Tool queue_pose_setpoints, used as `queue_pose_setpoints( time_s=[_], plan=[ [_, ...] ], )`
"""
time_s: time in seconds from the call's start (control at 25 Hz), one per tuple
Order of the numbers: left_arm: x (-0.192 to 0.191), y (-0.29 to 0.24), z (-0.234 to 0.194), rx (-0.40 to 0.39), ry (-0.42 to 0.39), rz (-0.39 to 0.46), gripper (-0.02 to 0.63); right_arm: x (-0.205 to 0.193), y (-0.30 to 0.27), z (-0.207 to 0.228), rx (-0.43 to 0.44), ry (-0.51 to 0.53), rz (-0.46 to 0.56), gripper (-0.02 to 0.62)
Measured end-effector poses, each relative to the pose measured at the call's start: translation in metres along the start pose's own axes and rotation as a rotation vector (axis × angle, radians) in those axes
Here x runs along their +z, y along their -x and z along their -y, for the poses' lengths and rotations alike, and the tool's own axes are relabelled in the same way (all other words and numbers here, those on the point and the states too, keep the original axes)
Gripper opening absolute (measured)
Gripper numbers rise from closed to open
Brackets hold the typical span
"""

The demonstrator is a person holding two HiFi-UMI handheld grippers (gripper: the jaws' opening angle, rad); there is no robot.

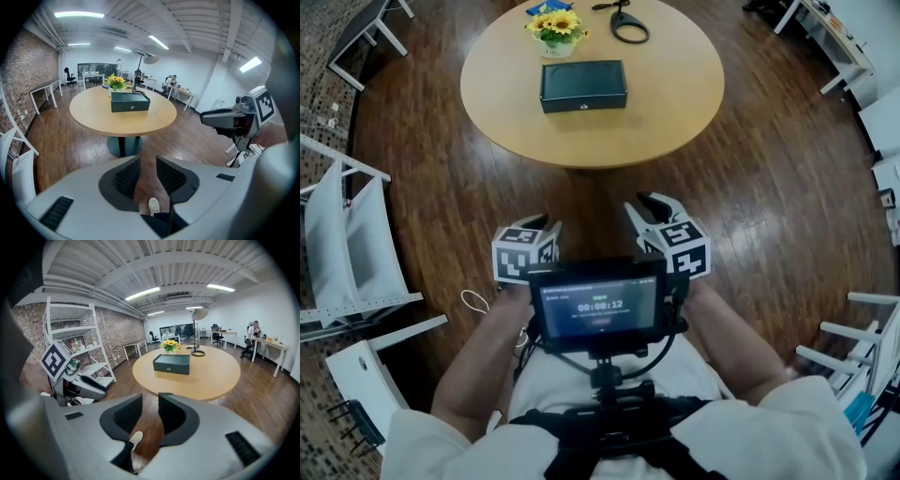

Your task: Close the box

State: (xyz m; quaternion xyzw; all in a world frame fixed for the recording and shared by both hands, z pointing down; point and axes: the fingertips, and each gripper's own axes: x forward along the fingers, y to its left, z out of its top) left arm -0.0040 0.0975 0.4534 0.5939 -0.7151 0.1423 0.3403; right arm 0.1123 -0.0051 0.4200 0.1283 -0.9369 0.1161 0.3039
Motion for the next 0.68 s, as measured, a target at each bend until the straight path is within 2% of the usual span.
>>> queue_pose_setpoints(
  time_s=[0.32, 0.68],
  plan=[
    [-0.005, 0.010, 0.018, 0.002, -0.019, 0.015, 0.101, -0.006, 0.018, -0.006, -0.002, 0.024, 0.020, 0.112],
    [-0.018, 0.020, 0.017, 0.022, -0.012, 0.016, 0.103, -0.013, 0.023, -0.018, 0.003, 0.044, 0.018, 0.112]
  ],
)
